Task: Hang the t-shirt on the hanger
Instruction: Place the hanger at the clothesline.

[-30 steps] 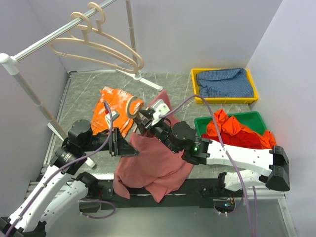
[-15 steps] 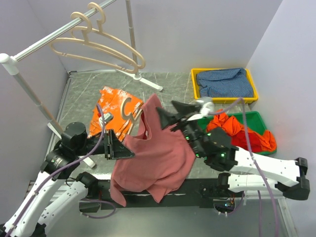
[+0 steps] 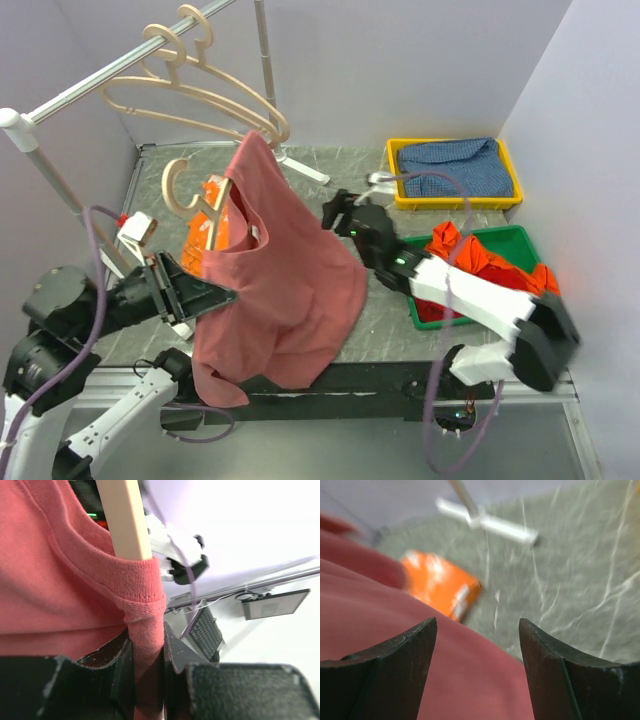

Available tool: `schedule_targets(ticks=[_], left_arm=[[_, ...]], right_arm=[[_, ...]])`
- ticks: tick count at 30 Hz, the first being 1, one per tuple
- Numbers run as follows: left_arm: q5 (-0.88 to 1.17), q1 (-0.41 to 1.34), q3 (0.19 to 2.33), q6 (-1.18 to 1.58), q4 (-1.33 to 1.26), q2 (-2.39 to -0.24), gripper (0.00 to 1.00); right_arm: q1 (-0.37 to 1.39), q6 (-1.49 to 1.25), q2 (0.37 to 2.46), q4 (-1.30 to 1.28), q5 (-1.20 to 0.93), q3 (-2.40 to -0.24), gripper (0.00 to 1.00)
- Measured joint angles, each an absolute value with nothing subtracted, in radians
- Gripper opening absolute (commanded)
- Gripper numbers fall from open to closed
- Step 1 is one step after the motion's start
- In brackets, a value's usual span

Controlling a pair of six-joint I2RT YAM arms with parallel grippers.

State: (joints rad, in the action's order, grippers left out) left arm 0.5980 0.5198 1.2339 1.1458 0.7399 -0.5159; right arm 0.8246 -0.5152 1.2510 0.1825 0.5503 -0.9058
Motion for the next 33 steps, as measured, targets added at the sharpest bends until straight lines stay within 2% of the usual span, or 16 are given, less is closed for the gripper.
schedule_targets(ticks=[5, 10, 16, 24, 33], left_arm=[[0.574, 0.520, 1.373, 1.149, 0.756, -0.579, 0.01], [0.562, 0.520, 1.457, 1.146, 0.767, -0.626, 0.01], [0.488, 0.520, 1.488, 1.146, 0.781, -0.639, 0.01], [0.224, 0.521, 1.455, 1.173, 0.752, -0.638, 0.01], [-0.033, 0.521, 1.291, 1.246, 0.651, -0.641, 0.01]], right_arm=[[0.818, -0.562, 1.541, 0.163, 0.428, -1.026, 0.71], [0.834, -0.600, 1.676, 0.202, 0.319, -1.101, 0.69], [0.937, -0.630, 1.694, 0.265, 0.224, -1.100, 0.69], [1.129, -0.688, 1.684, 0.383, 0.028, -1.068, 0.68], [1.150, -0.749, 1.677, 0.450, -0.125, -1.039, 0.69]])
